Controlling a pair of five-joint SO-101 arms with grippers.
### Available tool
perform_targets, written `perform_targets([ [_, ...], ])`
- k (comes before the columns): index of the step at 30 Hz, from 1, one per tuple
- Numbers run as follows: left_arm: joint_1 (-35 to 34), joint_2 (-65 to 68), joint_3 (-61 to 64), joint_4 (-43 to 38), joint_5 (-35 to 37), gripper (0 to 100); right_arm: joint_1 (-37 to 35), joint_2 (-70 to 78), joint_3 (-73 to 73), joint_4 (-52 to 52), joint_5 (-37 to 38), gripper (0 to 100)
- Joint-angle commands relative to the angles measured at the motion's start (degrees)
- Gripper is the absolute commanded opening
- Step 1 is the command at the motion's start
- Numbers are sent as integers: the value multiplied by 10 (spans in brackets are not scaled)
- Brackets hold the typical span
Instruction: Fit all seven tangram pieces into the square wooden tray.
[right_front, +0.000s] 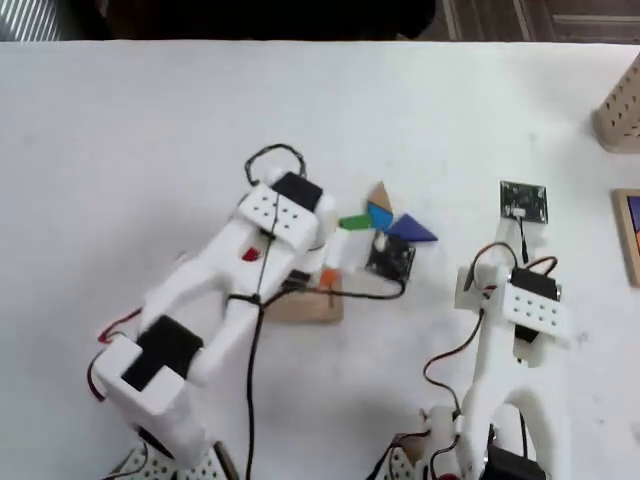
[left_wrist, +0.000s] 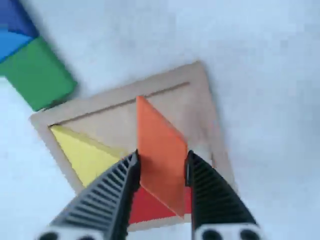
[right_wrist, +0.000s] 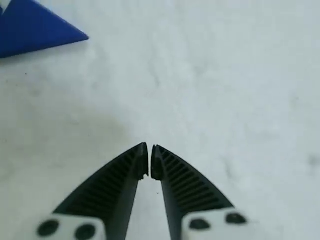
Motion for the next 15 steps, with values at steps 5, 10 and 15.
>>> perform_targets([
  [5,-81,-27,-18,-108,215,28,7,-16,-8,-7,-2,20],
  [10,-109,-32,28,-170,235,24,5,-16,-8,-7,-2,20],
  [15,-115,-33,123,-316,189,23,-4,-16,-7,-7,-1,20],
])
